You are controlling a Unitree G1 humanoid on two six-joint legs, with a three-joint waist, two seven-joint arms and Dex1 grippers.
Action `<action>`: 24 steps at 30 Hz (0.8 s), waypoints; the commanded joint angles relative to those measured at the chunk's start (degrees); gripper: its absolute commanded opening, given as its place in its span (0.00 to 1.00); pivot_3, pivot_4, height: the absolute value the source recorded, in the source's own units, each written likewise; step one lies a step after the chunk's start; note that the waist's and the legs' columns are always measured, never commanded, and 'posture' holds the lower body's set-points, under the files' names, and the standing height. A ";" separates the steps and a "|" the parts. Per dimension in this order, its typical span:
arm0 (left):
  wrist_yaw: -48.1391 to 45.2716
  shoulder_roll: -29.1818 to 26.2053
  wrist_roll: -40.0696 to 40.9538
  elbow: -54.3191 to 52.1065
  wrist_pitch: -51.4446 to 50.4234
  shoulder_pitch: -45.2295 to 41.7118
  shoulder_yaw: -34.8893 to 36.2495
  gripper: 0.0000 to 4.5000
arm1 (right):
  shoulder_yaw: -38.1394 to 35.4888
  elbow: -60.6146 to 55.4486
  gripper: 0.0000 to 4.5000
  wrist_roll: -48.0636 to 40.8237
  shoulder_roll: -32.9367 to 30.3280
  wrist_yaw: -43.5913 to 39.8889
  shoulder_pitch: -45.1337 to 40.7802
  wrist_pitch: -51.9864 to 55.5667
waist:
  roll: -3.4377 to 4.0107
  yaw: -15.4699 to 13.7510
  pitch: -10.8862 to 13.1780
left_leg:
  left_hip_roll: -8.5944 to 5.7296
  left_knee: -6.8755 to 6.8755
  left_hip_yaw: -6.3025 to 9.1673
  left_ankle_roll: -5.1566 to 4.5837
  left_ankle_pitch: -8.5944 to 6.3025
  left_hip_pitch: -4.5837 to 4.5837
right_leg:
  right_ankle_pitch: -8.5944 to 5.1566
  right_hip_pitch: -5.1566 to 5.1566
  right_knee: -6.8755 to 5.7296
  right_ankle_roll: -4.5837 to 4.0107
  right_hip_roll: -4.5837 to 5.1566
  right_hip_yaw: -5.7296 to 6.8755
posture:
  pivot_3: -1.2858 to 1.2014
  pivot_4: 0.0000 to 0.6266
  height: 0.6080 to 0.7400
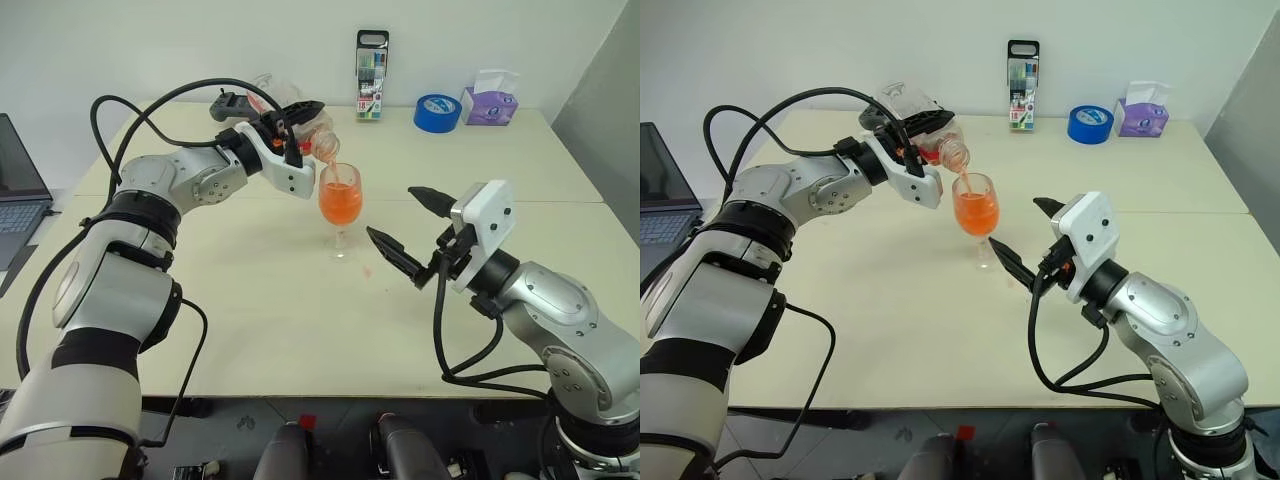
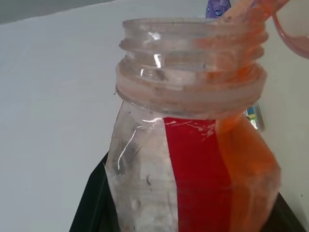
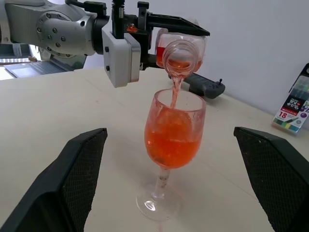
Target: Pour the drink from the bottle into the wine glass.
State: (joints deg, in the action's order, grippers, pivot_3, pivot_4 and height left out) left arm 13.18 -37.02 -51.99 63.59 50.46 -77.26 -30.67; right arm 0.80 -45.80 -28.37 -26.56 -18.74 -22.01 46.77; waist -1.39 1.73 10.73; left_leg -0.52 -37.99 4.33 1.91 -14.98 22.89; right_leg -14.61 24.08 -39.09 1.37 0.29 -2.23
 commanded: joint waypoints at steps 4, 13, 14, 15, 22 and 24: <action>-4.76 0.80 8.70 1.20 0.13 -0.36 4.86 0.36 | -0.84 -1.44 1.00 -1.65 -0.12 -0.40 -3.07 0.45 | 0.00 0.00 0.00 | 0.00 -0.01 0.00 0.00 0.00 0.00 | 0.00 0.00 -0.01 0.00 0.00 0.00 | 0.52 0.24 1.00; -27.94 5.09 36.70 -1.36 -7.45 8.21 21.82 0.36 | -1.82 0.45 1.00 -6.29 -0.30 -1.97 -10.14 2.57 | 0.02 0.31 -0.01 | 0.02 -0.04 -0.03 0.00 0.00 -0.03 | 0.01 0.01 -0.08 -0.02 0.00 -0.03 | 0.52 0.24 1.00; -29.71 5.74 40.32 -2.92 -9.71 9.98 24.20 0.36 | -1.90 1.05 1.00 -7.10 -0.37 -1.98 -12.29 3.50 | 0.03 0.36 -0.01 | 0.03 -0.04 -0.03 0.00 0.00 -0.06 | 0.01 0.01 -0.10 -0.02 -0.01 -0.04 | 0.52 0.24 1.00; -31.23 6.59 44.16 -4.78 -12.65 11.69 26.81 0.36 | -1.97 1.87 1.00 -7.87 -0.45 -2.10 -14.65 4.46 | 0.03 0.37 -0.02 | 0.04 -0.04 -0.03 0.00 0.00 -0.06 | 0.01 0.03 -0.15 -0.02 0.00 -0.06 | 0.52 0.24 1.00; -32.29 9.61 58.15 -16.77 -33.06 19.14 38.21 0.36 | 1.77 9.19 1.00 -7.31 -1.23 -3.04 -25.63 7.75 | 0.01 0.13 -0.02 | 0.05 -0.15 0.14 0.00 0.00 0.02 | 0.02 0.05 -0.24 -0.03 0.02 0.08 | 0.52 0.24 1.00; -31.00 9.43 63.86 -16.46 -42.00 21.47 43.72 0.36 | 4.55 16.84 1.00 -6.82 3.28 -3.25 -31.62 7.13 | 0.02 0.30 -0.03 | 0.04 -0.17 0.14 0.00 0.00 -0.05 | 0.02 0.06 -0.32 -0.03 0.05 -0.02 | 0.52 0.24 1.00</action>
State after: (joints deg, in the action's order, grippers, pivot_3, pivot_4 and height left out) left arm -18.82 -27.50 7.03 48.67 15.04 -56.60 8.92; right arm 4.39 -32.41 -35.49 -25.45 -21.56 -49.62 54.52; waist -1.37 2.02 10.70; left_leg -0.50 -38.16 4.45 1.91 -14.97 22.77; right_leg -14.59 24.15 -39.49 1.34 0.38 -2.32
